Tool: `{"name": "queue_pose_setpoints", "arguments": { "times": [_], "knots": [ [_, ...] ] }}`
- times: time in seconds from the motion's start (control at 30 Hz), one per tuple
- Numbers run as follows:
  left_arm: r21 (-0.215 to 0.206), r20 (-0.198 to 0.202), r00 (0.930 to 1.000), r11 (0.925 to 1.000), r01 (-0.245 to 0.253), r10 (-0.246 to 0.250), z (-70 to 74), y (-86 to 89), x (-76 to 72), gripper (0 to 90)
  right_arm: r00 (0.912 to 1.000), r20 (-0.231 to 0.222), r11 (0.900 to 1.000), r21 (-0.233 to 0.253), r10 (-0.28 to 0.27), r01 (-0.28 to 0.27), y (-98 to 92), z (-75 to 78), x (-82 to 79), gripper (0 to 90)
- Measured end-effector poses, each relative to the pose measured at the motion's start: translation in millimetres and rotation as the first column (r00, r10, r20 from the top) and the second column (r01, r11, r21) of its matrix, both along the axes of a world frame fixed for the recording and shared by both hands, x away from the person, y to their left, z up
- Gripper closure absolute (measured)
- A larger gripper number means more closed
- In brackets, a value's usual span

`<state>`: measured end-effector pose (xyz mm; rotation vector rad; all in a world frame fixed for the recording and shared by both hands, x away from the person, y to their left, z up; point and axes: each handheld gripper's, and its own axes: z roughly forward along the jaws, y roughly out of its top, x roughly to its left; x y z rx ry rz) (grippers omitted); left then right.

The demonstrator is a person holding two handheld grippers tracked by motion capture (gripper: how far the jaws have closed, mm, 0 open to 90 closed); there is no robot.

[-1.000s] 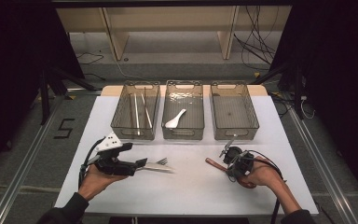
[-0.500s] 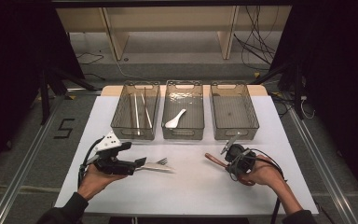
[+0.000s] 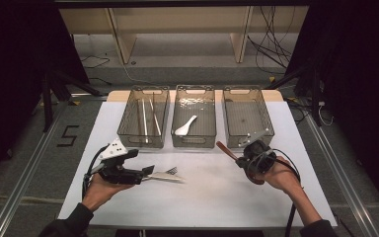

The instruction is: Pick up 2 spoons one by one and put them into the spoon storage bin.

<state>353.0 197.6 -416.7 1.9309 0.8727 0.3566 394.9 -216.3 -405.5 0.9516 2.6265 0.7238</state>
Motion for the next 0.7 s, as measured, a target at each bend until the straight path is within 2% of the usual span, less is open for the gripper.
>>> {"name": "queue_pose_setpoints", "arguments": {
  "times": [0.33,0.7],
  "knots": [
    [-0.011,0.000,0.9999,0.9999,-0.011,0.010,-0.2,1.2,0.5,15.8,0.9975,0.053,0.993,0.114,-0.045,0.039,13.7,23.5,22.9,82.3],
    [-0.012,0.003,0.9999,0.9999,-0.012,0.012,0.0,1.9,0.0,15.8,0.9924,0.089,0.982,0.173,-0.085,0.069,33.9,40.8,48.3,82.2]
  ]
}}
